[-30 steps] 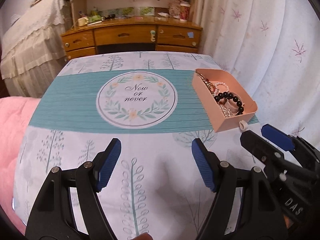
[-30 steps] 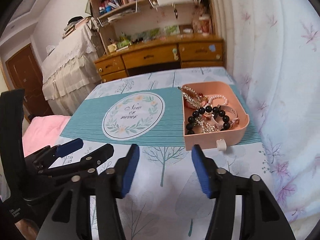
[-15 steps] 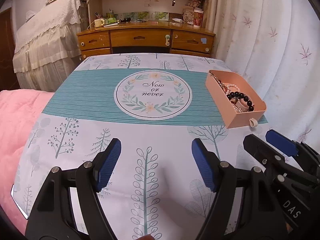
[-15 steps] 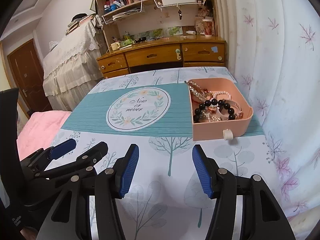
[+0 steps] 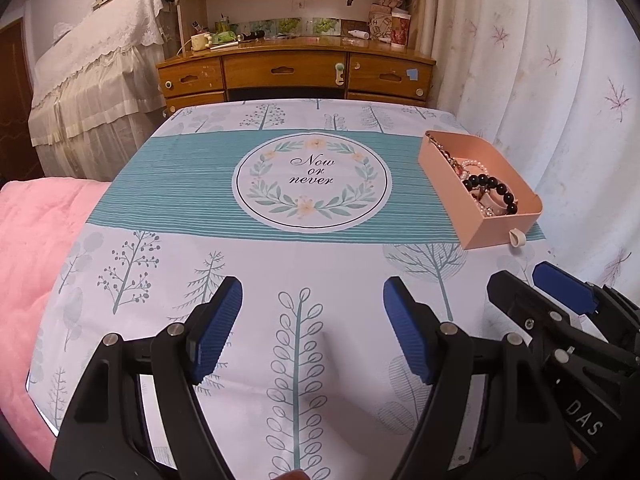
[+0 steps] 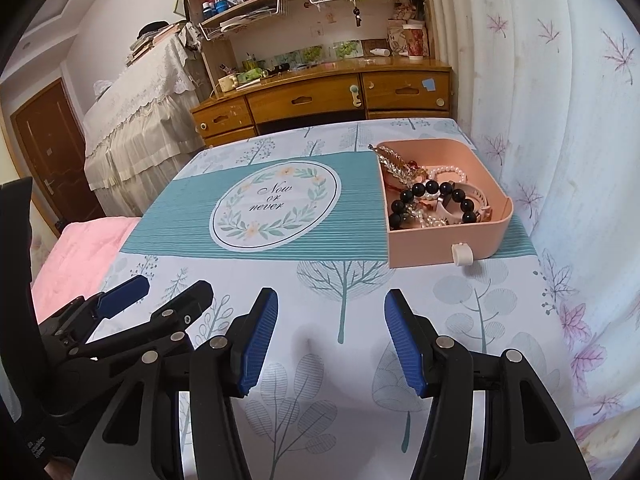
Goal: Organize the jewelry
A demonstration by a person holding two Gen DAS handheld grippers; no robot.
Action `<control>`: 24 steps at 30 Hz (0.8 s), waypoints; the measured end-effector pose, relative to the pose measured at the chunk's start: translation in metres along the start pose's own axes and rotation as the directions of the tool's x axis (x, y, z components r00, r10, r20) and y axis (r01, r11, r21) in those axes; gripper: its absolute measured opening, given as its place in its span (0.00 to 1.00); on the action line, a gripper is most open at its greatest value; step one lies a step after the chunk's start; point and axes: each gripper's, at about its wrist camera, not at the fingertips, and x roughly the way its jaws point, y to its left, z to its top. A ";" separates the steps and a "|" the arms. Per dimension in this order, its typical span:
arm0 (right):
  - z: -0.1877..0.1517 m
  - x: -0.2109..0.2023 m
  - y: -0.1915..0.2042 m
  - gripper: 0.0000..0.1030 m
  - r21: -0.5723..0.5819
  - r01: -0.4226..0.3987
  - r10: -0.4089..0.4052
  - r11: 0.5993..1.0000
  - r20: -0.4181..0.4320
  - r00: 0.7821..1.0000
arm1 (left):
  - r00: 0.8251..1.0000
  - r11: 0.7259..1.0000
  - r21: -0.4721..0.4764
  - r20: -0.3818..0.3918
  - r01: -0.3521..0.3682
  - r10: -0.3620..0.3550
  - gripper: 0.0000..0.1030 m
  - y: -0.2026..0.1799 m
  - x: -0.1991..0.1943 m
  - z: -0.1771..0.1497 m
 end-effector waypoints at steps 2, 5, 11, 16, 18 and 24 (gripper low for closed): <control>0.000 0.001 0.000 0.55 0.000 0.000 0.000 1.000 -0.001 1.000 | 1.000 1.000 0.001 0.000 -0.001 0.001 0.69 0.000 0.000 0.000; -0.001 0.001 0.000 0.55 -0.001 0.002 -0.002 1.000 -0.004 1.000 | 1.000 1.000 0.000 -0.003 0.000 0.000 0.69 0.000 0.001 0.000; -0.002 0.006 0.000 0.55 0.000 0.003 -0.003 1.000 -0.011 1.000 | 1.000 1.000 0.001 -0.008 -0.002 0.002 0.69 0.002 0.002 -0.002; -0.003 0.008 0.000 0.55 0.003 0.003 -0.003 1.000 -0.017 1.000 | 1.000 1.000 0.001 -0.013 -0.003 0.003 0.69 0.003 0.006 -0.004; -0.003 0.008 0.000 0.55 0.003 0.002 -0.002 1.000 -0.016 1.000 | 1.000 1.000 0.002 -0.013 -0.004 0.004 0.69 0.003 0.006 -0.004; -0.003 0.009 0.000 0.55 0.004 0.002 -0.002 1.000 -0.020 1.000 | 1.000 1.000 0.003 -0.018 -0.005 0.005 0.69 0.003 0.007 -0.005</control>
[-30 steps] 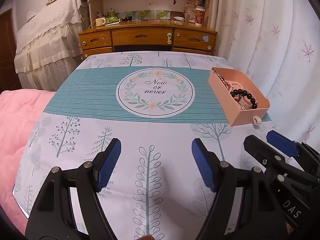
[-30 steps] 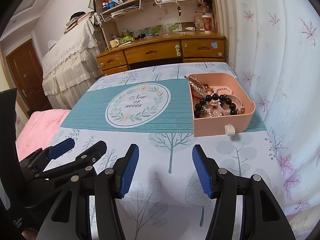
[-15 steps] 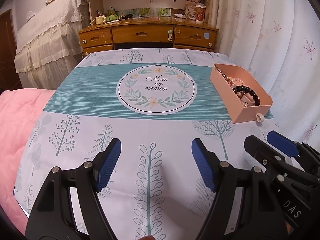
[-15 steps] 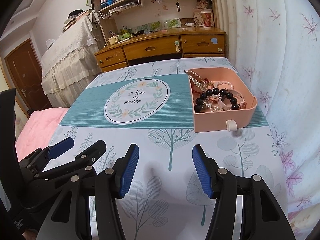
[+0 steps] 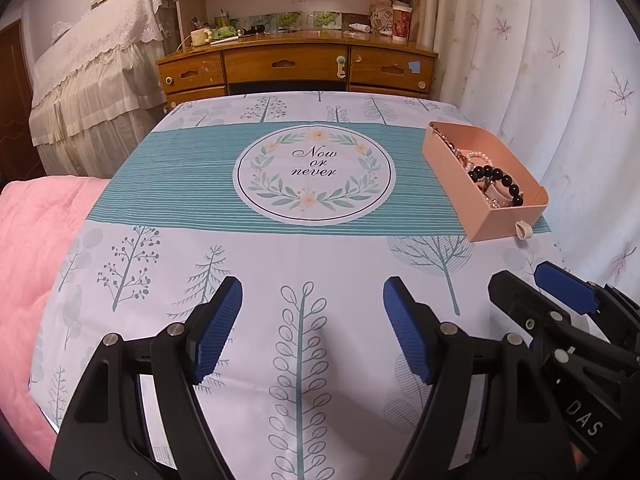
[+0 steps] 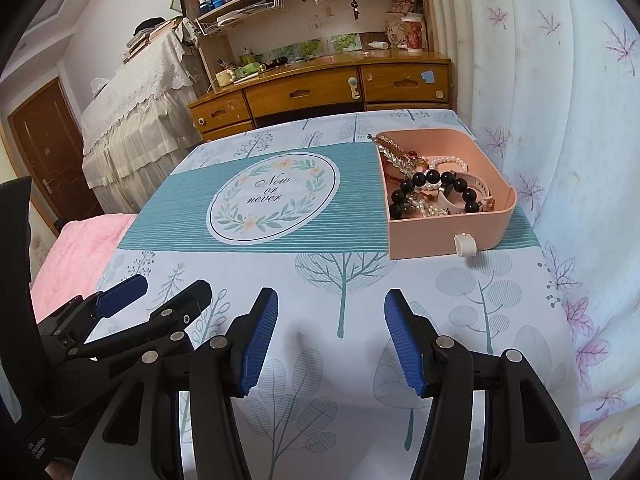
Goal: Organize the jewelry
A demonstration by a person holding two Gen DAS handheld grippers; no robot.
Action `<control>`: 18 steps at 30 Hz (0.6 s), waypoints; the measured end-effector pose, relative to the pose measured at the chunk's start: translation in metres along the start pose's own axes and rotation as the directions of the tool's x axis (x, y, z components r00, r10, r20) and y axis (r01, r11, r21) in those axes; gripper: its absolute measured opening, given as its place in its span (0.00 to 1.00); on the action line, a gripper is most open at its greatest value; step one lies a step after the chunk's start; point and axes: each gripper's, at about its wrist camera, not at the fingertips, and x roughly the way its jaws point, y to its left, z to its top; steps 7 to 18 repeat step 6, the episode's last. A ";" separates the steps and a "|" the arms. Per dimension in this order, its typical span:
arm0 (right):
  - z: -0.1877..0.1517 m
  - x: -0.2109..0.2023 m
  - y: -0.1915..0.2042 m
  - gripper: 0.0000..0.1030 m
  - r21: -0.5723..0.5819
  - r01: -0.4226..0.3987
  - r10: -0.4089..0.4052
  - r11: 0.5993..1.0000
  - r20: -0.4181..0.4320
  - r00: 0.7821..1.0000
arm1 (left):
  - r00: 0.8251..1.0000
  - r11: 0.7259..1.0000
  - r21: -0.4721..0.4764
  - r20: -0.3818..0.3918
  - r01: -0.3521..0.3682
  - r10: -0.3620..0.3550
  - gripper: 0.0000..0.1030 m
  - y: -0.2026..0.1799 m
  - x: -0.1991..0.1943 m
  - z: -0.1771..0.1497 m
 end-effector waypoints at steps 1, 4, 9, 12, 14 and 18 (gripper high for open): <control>0.000 0.001 0.000 0.55 0.000 0.000 0.000 1.000 -0.001 1.000 | 1.000 1.000 0.000 -0.002 0.000 0.000 0.69 0.000 0.000 0.000; -0.002 0.002 0.000 0.55 0.003 0.000 0.001 1.000 -0.007 1.000 | 1.000 1.000 0.000 -0.009 0.001 -0.001 0.69 0.001 0.002 -0.002; -0.002 0.003 0.000 0.55 0.005 -0.001 0.001 1.000 -0.011 1.000 | 1.000 1.000 0.001 -0.014 0.001 -0.001 0.69 0.002 0.003 -0.003; -0.002 0.003 0.000 0.55 0.005 -0.001 0.001 1.000 -0.011 1.000 | 1.000 1.000 0.001 -0.014 0.001 -0.001 0.69 0.002 0.003 -0.003; -0.002 0.003 0.000 0.55 0.005 -0.001 0.001 1.000 -0.011 1.000 | 1.000 1.000 0.001 -0.014 0.001 -0.001 0.69 0.002 0.003 -0.003; -0.002 0.003 0.000 0.55 0.005 -0.001 0.001 1.000 -0.011 1.000 | 1.000 1.000 0.001 -0.014 0.001 -0.001 0.69 0.002 0.003 -0.003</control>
